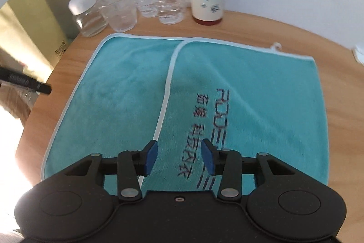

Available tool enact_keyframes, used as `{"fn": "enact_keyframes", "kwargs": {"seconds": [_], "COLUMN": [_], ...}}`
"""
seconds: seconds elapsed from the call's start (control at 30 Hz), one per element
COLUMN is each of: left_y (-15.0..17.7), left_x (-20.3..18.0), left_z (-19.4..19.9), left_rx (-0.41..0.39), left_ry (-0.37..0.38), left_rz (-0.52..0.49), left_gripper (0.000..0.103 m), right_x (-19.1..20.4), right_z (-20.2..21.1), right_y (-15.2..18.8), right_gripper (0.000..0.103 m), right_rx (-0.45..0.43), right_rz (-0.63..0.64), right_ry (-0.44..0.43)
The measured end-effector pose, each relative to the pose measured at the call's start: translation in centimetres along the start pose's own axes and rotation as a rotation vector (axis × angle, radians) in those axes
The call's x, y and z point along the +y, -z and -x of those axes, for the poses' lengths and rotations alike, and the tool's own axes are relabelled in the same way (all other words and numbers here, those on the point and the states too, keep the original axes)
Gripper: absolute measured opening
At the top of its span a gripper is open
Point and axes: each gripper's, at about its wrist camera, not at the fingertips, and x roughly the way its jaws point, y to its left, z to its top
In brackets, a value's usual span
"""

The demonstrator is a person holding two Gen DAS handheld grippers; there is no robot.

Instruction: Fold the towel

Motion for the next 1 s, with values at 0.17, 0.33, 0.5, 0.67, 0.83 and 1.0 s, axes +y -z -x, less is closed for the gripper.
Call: {"fn": "enact_keyframes", "kwargs": {"seconds": [0.17,0.33,0.5,0.67,0.83,1.0], "left_y": [-2.5,-5.2,-6.4,-7.0,-7.3,-7.4], "left_x": [-1.5,-2.1,-2.8,-2.8,-3.4,-3.5], "left_z": [-1.3,-3.3,-5.5,-6.7,-6.5,-6.2], "left_rx": [-0.045,-0.056,-0.052,-0.056,-0.069,-0.095], "left_ry": [-0.009,0.053,0.147,0.203,0.201,0.179], "left_rz": [-0.146,-0.282,-0.436,-0.539,-0.592,-0.620], "left_gripper": [0.046,0.046,0.046,0.050,0.051,0.051], "right_x": [2.6,6.0,10.4,15.9,20.3,21.9], "right_z": [-0.1,0.7,0.7,-0.5,-1.1,-1.8], "right_y": [1.8,3.5,5.9,7.4,7.8,8.0], "right_gripper": [0.051,0.051,0.051,0.051,0.051,0.051], "right_rx": [-0.003,-0.019,-0.015,-0.002,-0.037,-0.027], "right_rz": [0.005,-0.086,-0.255,-0.273,-0.282,-0.275], "right_ry": [-0.031,0.006,0.095,0.132,0.126,0.130]}}
